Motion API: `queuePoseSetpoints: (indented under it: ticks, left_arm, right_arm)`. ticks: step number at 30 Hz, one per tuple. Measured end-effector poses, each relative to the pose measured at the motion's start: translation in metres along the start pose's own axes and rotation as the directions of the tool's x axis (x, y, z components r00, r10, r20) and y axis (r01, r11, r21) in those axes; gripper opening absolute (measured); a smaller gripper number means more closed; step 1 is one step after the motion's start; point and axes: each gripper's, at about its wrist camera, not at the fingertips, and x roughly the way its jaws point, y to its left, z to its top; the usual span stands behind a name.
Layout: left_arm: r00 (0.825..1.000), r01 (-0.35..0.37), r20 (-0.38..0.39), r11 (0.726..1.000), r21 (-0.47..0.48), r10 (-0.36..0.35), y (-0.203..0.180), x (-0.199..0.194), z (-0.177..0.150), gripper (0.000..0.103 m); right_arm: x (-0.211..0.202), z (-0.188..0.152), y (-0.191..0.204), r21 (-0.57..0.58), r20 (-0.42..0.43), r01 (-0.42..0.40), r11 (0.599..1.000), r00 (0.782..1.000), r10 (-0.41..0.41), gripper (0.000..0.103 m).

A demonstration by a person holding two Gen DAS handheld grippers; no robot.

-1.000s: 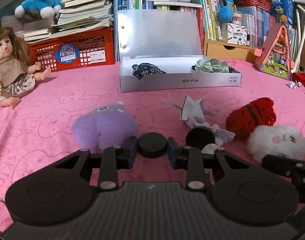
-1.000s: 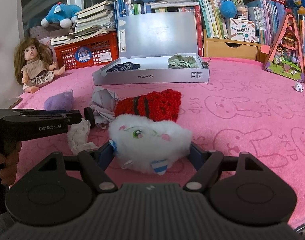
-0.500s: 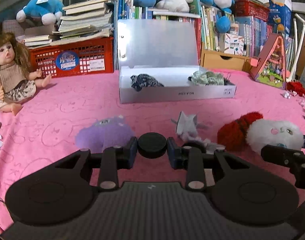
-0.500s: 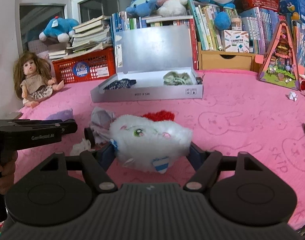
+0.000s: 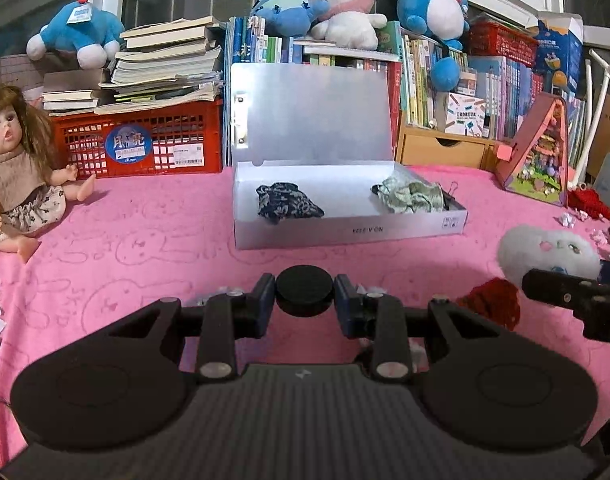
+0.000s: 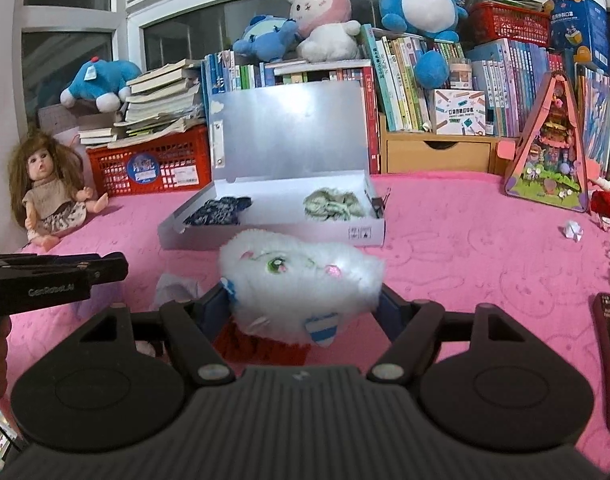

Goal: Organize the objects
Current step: 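Carry the black disc and white plush bunny with both tools to the silver box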

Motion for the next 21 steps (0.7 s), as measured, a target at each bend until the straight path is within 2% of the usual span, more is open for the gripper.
queuePoseSetpoints:
  ticks: [10,21]
  left_arm:
    - [1.0,-0.005,-0.001,1.0,-0.024,0.005,0.006,0.017,0.024,0.037]
    - [1.0,-0.003,0.001,0.999,-0.049,0.003,0.003,0.033,0.032,0.037]
  right_arm:
    - [0.019,0.027,-0.014,0.039,-0.003,0.001,0.999,1.0,-0.001,0.075]
    - [0.036,0.035,-0.024,0.066,-0.028,-0.007,0.998,1.0,0.008,0.075]
